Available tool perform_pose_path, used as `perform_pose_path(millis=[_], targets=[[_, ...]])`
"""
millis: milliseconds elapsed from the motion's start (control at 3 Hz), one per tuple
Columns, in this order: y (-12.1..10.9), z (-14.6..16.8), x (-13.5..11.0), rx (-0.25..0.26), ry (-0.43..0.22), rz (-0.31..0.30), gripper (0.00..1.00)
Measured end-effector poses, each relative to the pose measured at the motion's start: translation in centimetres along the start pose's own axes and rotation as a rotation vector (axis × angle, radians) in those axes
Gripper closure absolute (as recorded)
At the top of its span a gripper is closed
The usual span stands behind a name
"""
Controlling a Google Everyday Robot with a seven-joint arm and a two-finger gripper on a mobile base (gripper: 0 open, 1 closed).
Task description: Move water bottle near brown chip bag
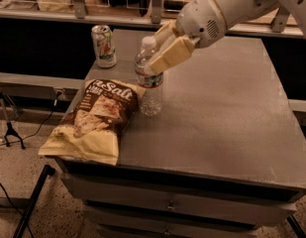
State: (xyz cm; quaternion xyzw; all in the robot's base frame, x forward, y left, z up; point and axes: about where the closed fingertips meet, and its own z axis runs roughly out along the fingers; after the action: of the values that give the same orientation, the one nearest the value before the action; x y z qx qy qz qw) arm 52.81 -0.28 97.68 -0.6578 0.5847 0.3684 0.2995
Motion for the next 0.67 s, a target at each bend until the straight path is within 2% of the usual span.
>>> perform_pose_path(millis=[333,667], targets=[[-0.12,0.29,-0.11,-0.001,-0.001,-0.004,0.00],[-0.12,0.30,-0.11,-0.001,-0.001,-0.004,0.00]])
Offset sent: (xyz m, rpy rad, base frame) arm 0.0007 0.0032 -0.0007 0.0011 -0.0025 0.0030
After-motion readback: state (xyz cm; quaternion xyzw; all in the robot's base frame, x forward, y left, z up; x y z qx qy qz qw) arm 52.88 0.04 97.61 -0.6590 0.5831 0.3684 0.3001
